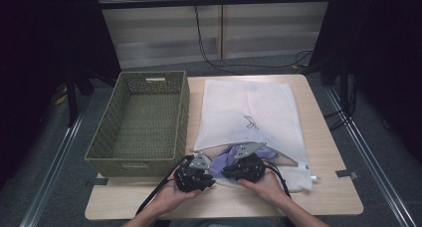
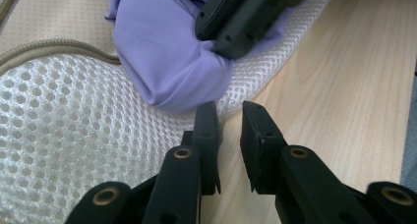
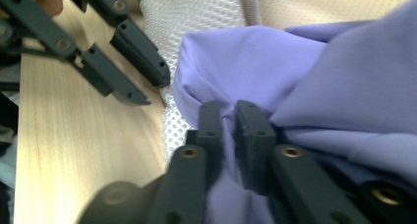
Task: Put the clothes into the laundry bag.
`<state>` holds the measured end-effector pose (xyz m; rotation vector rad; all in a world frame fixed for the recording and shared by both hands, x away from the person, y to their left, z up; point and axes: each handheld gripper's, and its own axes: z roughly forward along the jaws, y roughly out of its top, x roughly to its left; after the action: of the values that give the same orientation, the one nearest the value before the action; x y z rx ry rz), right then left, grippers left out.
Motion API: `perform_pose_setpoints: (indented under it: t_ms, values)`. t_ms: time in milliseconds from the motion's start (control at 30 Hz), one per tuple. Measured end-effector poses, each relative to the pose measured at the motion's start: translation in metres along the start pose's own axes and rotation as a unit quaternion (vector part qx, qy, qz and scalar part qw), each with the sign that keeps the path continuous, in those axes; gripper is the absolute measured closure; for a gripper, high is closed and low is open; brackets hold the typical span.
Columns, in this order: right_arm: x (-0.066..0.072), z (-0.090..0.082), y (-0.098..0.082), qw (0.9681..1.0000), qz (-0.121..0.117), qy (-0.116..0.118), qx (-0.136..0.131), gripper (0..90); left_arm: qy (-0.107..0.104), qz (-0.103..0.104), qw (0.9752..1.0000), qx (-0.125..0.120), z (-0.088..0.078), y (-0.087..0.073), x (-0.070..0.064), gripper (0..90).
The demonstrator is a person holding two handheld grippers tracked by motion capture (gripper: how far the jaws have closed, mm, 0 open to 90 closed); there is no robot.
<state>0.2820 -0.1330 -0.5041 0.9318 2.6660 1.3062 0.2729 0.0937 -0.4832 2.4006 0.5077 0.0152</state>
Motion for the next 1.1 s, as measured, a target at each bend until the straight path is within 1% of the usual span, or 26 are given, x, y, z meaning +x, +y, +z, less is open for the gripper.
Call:
perform_pose_setpoints:
  t_ms: [33,100,167,233,267,300,333,400,433,467,500,533,567,600,633,667,700,733,767,800,833,867,900,967,1000,1100]
  values:
    - [-0.001,0.0,0.0,1.0,0.007,0.002,0.002,86.0,-0.001,0.015,0.9998,0.009,-0.001,0.0,0.001,75.1]
    - [-0.003,0.0,0.001,0.9999,0.015,0.005,0.003,87.3,0.0,0.021,0.9997,0.012,0.0,0.001,0.002,75.1]
    - [-0.003,-0.002,0.002,0.9998,0.021,0.005,0.001,88.0,0.003,0.007,1.0,-0.004,0.001,0.002,-0.001,74.9]
    - [-0.003,-0.003,0.002,0.9997,0.024,0.005,0.0,88.1,0.005,0.01,0.9999,-0.006,0.0,0.003,-0.001,74.9]
    - [-0.004,-0.006,0.004,0.9994,0.033,0.006,-0.008,88.2,0.007,0.003,0.9999,-0.011,0.001,0.004,-0.001,74.7]
    - [-0.004,-0.008,0.004,0.9993,0.035,0.005,-0.013,88.3,0.007,0.019,0.9998,-0.007,0.001,0.005,0.0,74.6]
    - [-0.004,-0.01,0.005,0.9992,0.036,0.003,-0.016,88.3,0.006,0.018,0.9998,-0.011,0.002,0.006,0.0,73.8]
    - [-0.005,-0.014,0.006,0.999,0.038,-0.002,-0.025,88.4,0.009,0.019,0.9996,-0.018,0.004,0.008,-0.001,72.8]
    - [-0.005,-0.016,0.006,0.9989,0.038,-0.002,-0.027,88.4,0.01,0.032,0.9994,-0.007,0.004,0.009,0.001,72.7]
    - [-0.005,-0.017,0.007,0.9988,0.037,-0.002,-0.031,88.4,0.015,0.022,0.9995,-0.016,0.007,0.01,0.0,72.7]
    - [-0.005,-0.019,0.007,0.9986,0.041,-0.002,-0.033,88.4,0.014,0.019,0.9996,-0.016,0.008,0.009,-0.001,72.7]
    - [-0.005,-0.02,0.007,0.9986,0.041,-0.001,-0.034,88.4,0.015,0.027,0.9995,-0.005,0.008,0.009,0.0,72.8]
    - [-0.006,-0.02,0.007,0.9986,0.039,0.0,-0.035,88.4,0.014,0.022,0.9996,-0.012,0.01,0.008,-0.001,72.8]
    - [-0.006,-0.021,0.007,0.9986,0.039,-0.001,-0.035,88.4,0.014,0.04,0.999,0.009,0.009,0.008,0.001,73.0]
    - [-0.006,-0.021,0.007,0.9987,0.038,-0.001,-0.035,88.4,0.017,0.029,0.9994,0.0,0.012,0.007,-0.001,74.6]
    - [-0.006,-0.021,0.007,0.9987,0.038,-0.001,-0.035,88.4,0.017,0.029,0.9994,0.0,0.012,0.007,-0.001,77.0]
    - [-0.007,-0.021,0.006,0.9986,0.038,0.002,-0.038,88.3,0.025,0.026,0.9993,0.004,0.013,0.008,-0.004,79.5]
    - [-0.008,-0.022,0.006,0.9986,0.036,0.003,-0.037,88.4,0.022,0.038,0.9989,0.012,0.012,0.008,-0.003,83.2]
    - [-0.008,-0.022,0.006,0.9986,0.036,0.003,-0.037,88.4,0.022,0.038,0.9989,0.012,0.012,0.008,-0.003,84.0]
    - [-0.008,-0.022,0.005,0.9986,0.037,0.003,-0.037,88.3,0.022,0.022,0.9995,0.001,0.014,0.008,-0.006,84.9]
    - [-0.008,-0.022,0.005,0.9986,0.037,0.003,-0.037,88.3,0.022,0.022,0.9995,0.001,0.014,0.008,-0.006,85.4]
    - [-0.009,-0.022,0.005,0.9988,0.035,0.004,-0.034,88.3,0.023,0.026,0.9994,-0.001,0.015,0.008,-0.008,85.4]
    - [-0.01,-0.021,0.003,0.999,0.033,0.003,-0.031,88.2,0.02,0.045,0.9986,0.021,0.012,0.01,-0.008,85.8]
    - [-0.01,-0.02,0.003,0.9991,0.034,0.001,-0.027,88.1,0.017,0.049,0.9985,0.016,0.013,0.009,-0.008,85.9]
    - [-0.011,-0.019,0.002,0.9992,0.033,-0.003,-0.024,88.0,0.018,0.039,0.9991,0.008,0.014,0.009,-0.009,85.9]
    - [-0.014,-0.016,0.0,0.9992,0.036,-0.011,-0.017,87.6,0.019,0.04,0.999,0.01,0.014,0.009,-0.01,85.9]
